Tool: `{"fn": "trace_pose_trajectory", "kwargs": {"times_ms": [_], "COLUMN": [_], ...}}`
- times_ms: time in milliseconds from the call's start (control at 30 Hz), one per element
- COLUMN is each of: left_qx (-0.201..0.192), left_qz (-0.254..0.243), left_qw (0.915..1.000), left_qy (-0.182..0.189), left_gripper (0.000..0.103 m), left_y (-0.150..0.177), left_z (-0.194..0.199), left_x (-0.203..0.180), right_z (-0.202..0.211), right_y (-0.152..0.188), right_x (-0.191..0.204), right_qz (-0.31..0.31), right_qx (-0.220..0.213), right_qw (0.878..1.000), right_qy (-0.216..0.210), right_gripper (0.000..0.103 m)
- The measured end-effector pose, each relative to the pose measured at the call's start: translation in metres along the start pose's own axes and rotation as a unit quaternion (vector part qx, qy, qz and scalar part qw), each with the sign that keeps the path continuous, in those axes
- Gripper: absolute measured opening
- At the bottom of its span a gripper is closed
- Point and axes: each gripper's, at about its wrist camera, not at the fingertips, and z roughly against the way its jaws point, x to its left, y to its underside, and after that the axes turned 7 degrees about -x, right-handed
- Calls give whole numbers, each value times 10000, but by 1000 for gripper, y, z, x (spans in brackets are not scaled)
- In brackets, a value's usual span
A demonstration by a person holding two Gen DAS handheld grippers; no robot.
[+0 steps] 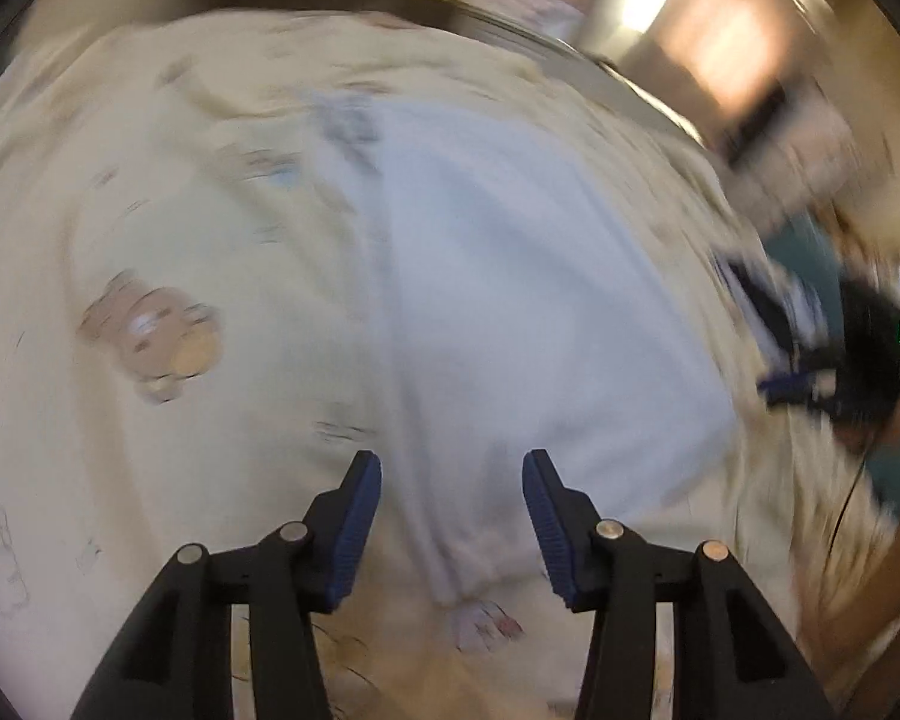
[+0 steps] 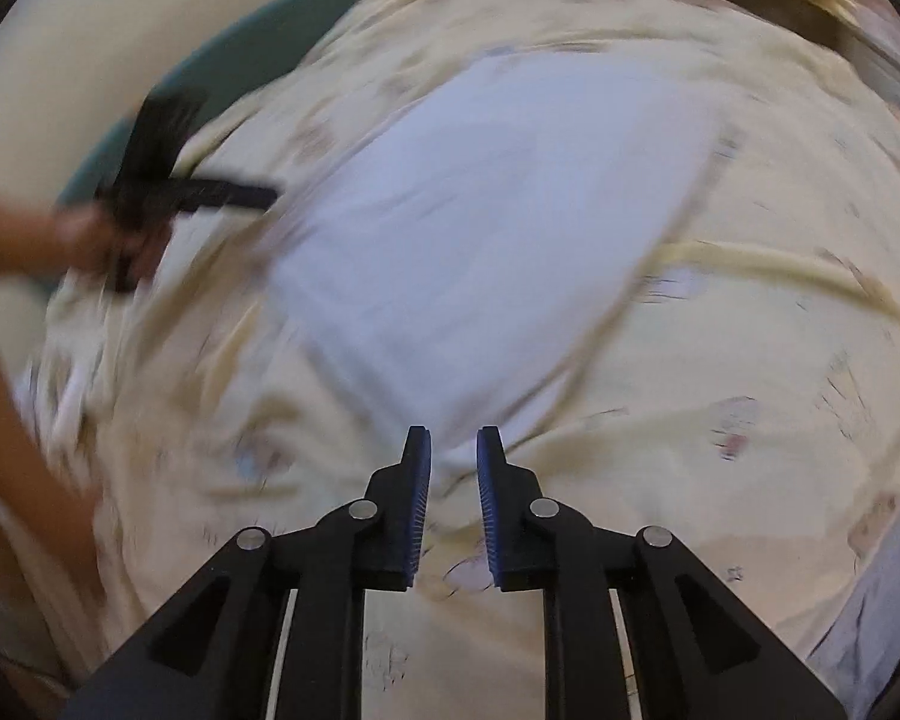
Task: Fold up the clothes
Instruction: 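Lift the white shirt off the duvet with both grippers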
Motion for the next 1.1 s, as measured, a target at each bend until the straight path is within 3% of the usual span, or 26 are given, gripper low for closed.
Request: {"fn": "trace_pose_trajectory", "kwargs": {"times_ms": [100,267,467,767,867,967,1100], "left_qx": [-316,-380,-278,-795,-827,-324,13], "left_qz": [135,49,431,877,835,1163,1542], "left_qw": [9993,9981,9984,9929,9931,9916,9801], "left_qy": [166,490,234,73,-1,459,1254], "left_gripper": [50,50,50,50,59,59,59], "left_y": [-6,-23,-31,-37,-44,-38,-18], "left_z": [-12,-42,-91,-76,-82,-92,-84], "left_x": [3,2,-4,11,12,17,20], "right_z": [0,4,8,5,2,3,3], "right_y": [0,0,13,21,20,20,19], "right_x": [-14,-34,-36,-32,-32,-28,-29], "right_qz": [-396,-866,-1041,-940,-939,-880,-930], "right_qx": [17,47,98,272,293,298,193], "right_qw": [9992,9959,9937,9945,9945,9950,9951], "right_qy": [90,273,413,378,364,361,285], "right_gripper": [18,18,18,18,18,18,18]}}
